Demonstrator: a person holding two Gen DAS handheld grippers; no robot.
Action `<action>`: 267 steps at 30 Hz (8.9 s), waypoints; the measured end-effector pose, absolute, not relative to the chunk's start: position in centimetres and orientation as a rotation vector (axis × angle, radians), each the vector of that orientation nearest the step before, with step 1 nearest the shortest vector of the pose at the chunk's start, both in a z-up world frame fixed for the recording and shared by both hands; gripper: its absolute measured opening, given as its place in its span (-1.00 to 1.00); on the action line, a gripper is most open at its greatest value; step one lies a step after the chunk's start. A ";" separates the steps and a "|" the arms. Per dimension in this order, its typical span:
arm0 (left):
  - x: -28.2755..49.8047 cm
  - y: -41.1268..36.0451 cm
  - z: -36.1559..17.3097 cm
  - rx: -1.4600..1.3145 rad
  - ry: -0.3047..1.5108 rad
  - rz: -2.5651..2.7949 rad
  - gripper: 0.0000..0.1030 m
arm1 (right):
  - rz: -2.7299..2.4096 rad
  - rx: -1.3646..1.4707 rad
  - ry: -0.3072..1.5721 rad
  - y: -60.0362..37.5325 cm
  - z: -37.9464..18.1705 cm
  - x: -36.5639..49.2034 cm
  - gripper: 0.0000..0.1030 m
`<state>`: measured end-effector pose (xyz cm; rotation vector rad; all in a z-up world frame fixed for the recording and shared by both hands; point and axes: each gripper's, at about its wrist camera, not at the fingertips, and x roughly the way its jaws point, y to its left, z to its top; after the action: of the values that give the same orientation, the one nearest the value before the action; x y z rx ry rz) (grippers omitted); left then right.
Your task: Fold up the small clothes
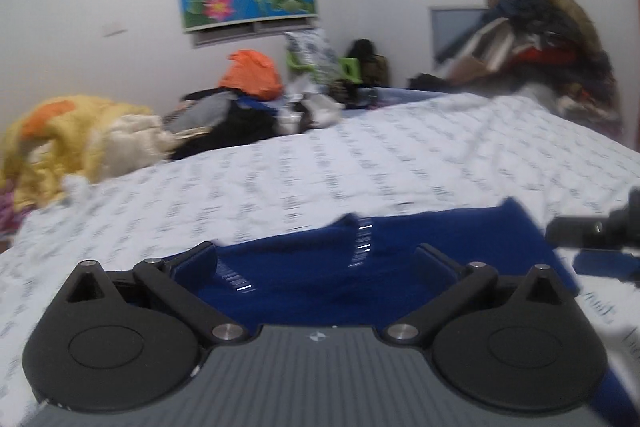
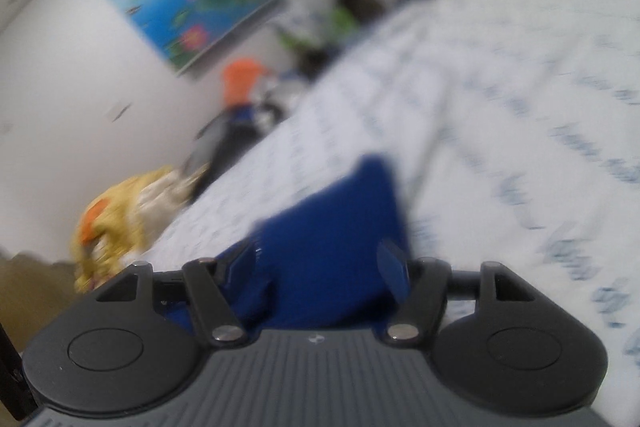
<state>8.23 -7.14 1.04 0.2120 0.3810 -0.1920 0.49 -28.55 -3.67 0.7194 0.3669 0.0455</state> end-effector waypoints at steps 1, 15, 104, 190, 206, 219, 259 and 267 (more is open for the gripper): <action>7.9 -6.1 1.0 0.209 0.381 -0.170 1.00 | 0.080 0.724 0.381 -28.1 -3.7 1.3 0.32; 7.1 1.6 -2.9 0.079 0.598 -0.028 1.00 | 0.185 0.468 0.605 -20.2 -5.2 11.6 -0.77; 6.4 5.8 -5.5 -0.008 0.631 0.026 1.00 | -0.102 0.020 0.587 -18.5 -7.2 1.7 1.00; 3.6 15.2 -2.2 -0.110 0.696 -0.247 0.04 | 0.035 0.173 0.528 -24.7 -4.6 -6.0 0.68; -3.8 14.3 -5.1 -0.124 0.778 -0.423 -0.14 | 0.191 0.239 0.622 -21.5 -6.8 -12.4 0.01; -5.5 14.4 -2.7 -0.155 0.690 -0.475 -0.86 | 0.176 0.319 0.539 -22.6 -5.2 -13.5 -0.90; 5.7 15.5 7.1 -0.255 0.529 -0.466 -0.86 | 0.284 0.713 0.325 -30.9 0.7 -3.1 -0.90; 13.7 12.6 5.5 -0.156 0.594 -0.339 -0.85 | 0.158 0.745 0.394 -31.3 -0.7 4.8 -0.90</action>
<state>13.68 12.61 5.50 -0.1562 0.5939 -0.3385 4.83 -31.26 -0.72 0.7453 0.3940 0.1579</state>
